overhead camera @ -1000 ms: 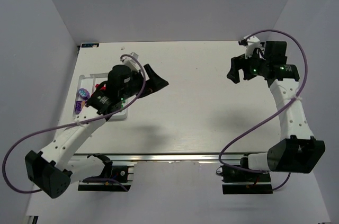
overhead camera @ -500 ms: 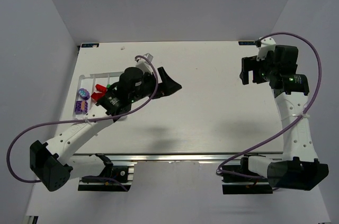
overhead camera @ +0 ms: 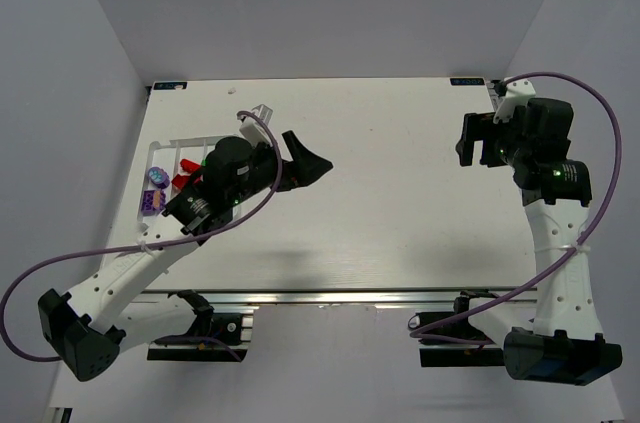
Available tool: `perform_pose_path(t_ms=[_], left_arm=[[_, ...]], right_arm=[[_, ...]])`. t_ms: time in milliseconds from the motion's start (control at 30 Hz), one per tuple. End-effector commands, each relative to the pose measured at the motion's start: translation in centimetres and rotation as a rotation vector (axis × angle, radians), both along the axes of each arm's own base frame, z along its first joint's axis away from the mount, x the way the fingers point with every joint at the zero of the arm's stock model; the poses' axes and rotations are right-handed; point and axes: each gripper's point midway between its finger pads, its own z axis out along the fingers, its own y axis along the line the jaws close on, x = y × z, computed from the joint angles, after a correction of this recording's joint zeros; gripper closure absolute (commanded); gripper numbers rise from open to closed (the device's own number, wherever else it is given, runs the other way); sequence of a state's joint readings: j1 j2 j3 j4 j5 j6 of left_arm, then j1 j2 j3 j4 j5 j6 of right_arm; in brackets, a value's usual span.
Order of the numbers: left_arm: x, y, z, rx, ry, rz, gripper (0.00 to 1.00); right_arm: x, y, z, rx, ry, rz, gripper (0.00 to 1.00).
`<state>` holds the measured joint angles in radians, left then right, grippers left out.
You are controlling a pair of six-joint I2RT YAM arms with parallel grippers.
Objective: Sort the legos into containers by color
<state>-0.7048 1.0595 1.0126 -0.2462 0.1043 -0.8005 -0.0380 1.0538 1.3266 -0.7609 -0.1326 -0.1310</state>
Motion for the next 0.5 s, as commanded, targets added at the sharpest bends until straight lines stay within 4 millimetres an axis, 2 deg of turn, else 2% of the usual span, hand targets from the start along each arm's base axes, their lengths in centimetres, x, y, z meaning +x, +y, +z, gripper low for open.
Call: perform_pose_path(t_ms=[0, 267, 467], left_arm=[[-0.1, 0.5, 1.2, -0.017, -0.041, 0.020, 0.02], [-0.3, 1.0, 1.6, -0.022, -0.038, 0.037, 0.02], [-0.5, 1.3, 1.6, -0.024, -0.031, 0.045, 0.02]], right_arm=[[0.1, 0.0, 0.8, 0.018, -0.026, -0.014, 0.11], [-0.3, 0.5, -0.2, 0.051, 0.009, -0.011, 0.11], [-0.4, 0.8, -0.2, 0.059, -0.005, 0.001, 0.10]])
